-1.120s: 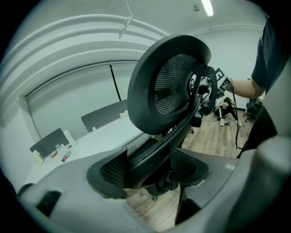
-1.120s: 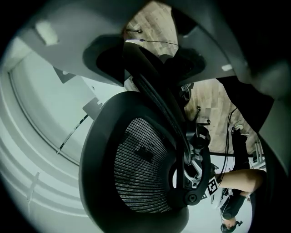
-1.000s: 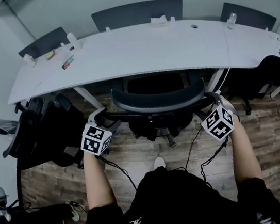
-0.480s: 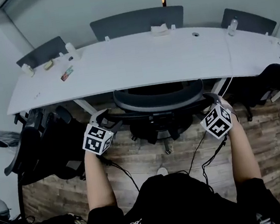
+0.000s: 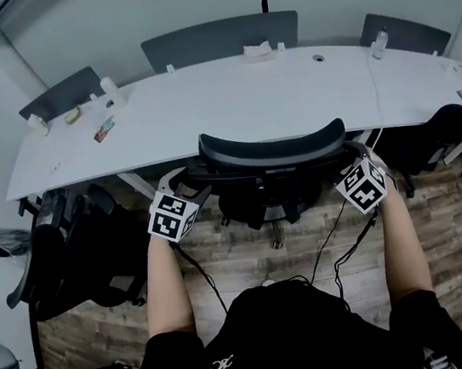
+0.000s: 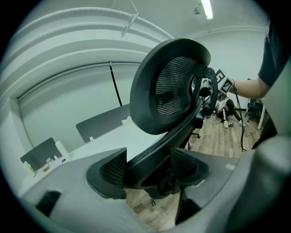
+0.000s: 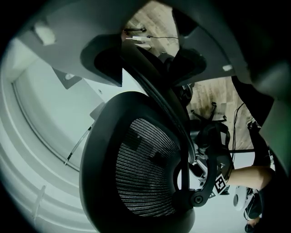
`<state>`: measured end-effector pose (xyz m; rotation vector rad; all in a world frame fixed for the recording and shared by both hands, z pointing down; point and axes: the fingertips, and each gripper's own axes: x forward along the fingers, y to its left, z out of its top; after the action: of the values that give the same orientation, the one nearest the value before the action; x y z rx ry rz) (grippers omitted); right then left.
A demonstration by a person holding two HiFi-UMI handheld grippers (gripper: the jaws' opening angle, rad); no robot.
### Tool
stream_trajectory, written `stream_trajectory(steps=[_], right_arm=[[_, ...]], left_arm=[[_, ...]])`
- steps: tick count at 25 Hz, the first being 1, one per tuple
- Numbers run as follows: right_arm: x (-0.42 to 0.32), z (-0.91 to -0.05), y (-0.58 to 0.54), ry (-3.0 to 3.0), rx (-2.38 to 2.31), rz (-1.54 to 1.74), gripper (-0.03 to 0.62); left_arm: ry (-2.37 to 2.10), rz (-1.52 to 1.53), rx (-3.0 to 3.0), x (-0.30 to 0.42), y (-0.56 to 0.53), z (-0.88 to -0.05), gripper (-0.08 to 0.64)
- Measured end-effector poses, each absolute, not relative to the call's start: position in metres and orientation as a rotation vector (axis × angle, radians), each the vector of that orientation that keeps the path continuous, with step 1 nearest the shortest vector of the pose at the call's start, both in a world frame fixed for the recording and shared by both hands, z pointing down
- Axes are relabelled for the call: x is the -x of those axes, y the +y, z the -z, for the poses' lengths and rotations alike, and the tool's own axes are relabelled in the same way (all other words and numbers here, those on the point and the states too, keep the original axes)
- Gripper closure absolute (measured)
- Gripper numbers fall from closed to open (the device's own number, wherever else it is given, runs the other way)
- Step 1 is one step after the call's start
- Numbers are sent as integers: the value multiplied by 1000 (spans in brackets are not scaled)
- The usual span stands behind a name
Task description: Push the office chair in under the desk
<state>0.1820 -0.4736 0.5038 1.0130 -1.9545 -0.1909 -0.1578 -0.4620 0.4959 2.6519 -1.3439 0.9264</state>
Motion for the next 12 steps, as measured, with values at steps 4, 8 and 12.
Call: stream_trajectory(steps=[4, 8, 12], right_arm=[[-195, -505, -498, -1912, -1054, 187, 258], [-210, -506, -521, -1876, -1085, 179, 252], [-222, -507, -540, -1844, -1088, 156, 250]], left_arm=[[-1335, -915, -2672, 145, -487, -496, 268], [-1331, -909, -2688, 130, -510, -495, 268], [-1332, -899, -2700, 119, -530, -495, 268]])
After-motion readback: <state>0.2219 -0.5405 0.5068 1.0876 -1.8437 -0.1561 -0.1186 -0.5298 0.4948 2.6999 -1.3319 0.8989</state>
